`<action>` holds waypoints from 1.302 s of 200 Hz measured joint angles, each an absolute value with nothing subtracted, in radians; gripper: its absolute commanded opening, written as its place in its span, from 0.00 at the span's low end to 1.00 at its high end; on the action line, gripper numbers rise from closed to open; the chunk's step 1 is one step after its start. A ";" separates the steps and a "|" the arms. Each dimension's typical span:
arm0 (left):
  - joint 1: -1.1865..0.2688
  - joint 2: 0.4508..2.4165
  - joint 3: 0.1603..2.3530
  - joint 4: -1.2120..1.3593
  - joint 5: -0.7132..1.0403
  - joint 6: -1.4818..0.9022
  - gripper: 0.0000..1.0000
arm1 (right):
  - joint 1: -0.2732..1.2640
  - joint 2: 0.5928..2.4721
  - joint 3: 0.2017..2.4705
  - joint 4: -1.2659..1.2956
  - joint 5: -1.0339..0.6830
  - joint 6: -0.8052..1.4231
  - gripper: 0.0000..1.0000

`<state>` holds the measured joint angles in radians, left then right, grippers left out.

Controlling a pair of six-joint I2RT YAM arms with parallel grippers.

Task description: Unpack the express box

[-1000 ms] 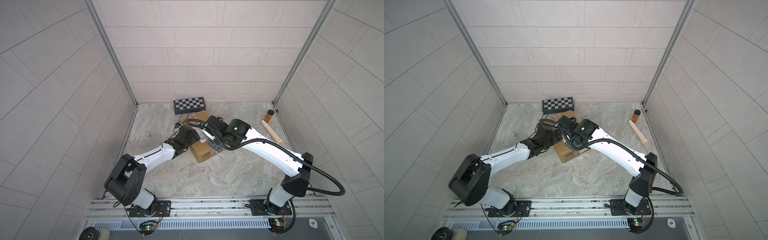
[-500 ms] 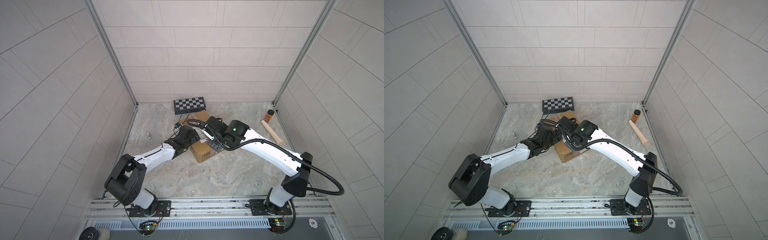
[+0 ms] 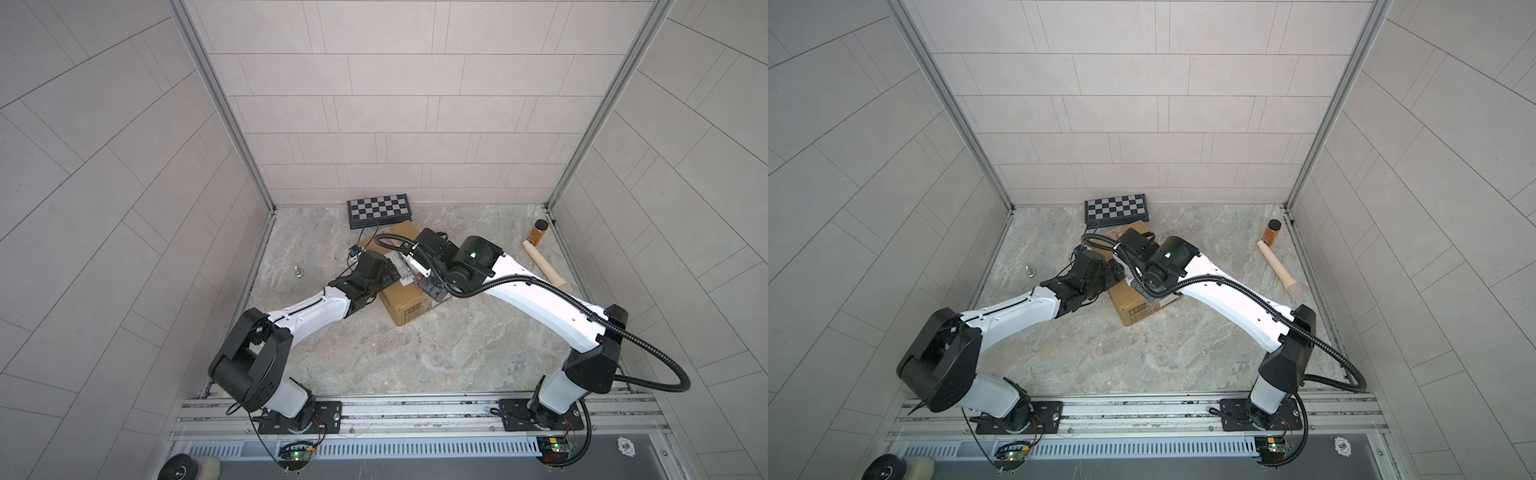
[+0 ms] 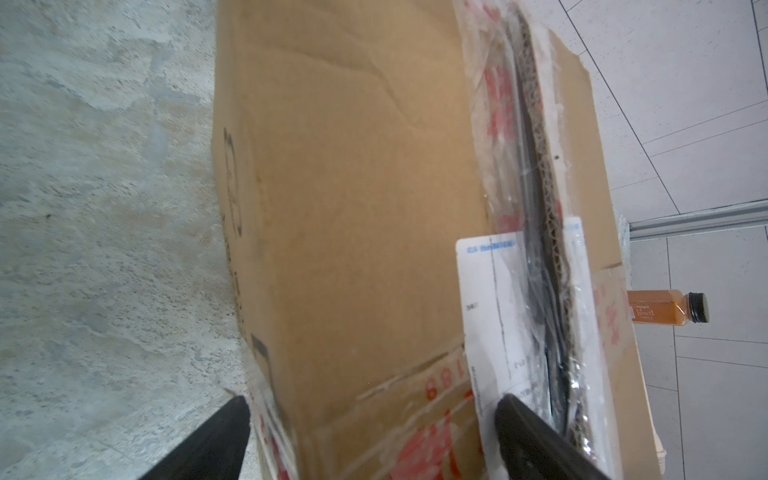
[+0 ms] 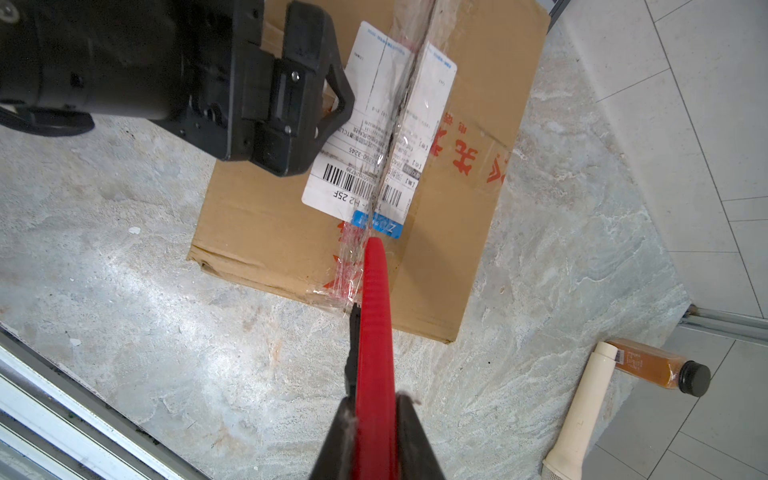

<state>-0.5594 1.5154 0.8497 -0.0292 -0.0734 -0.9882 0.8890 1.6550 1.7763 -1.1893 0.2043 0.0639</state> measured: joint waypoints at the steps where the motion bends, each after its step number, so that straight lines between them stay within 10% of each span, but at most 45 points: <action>1: -0.559 1.515 0.850 -0.029 -0.073 -0.988 0.95 | 0.889 1.655 1.776 -1.189 0.205 0.064 0.00; 260: -0.559 1.518 0.849 -0.029 -0.072 -0.995 0.95 | 0.879 1.621 1.759 -1.171 0.169 0.068 0.00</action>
